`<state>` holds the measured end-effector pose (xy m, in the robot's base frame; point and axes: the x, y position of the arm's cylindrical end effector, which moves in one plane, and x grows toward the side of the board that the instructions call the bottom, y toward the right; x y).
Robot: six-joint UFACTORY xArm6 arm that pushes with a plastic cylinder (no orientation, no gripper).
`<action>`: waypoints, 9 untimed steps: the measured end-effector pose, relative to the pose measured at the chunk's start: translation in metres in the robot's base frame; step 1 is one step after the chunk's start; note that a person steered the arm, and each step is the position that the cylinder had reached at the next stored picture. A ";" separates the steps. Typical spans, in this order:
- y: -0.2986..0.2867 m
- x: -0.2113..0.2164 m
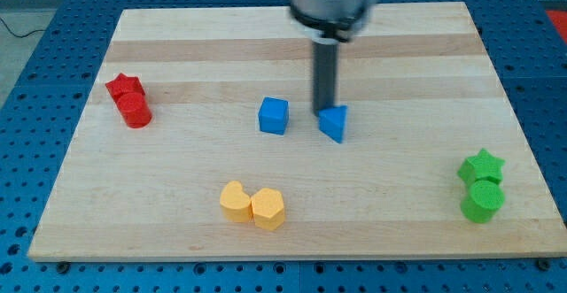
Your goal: Keep green star above blue cube
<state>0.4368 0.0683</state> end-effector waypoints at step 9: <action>0.190 0.180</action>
<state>0.6170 0.2586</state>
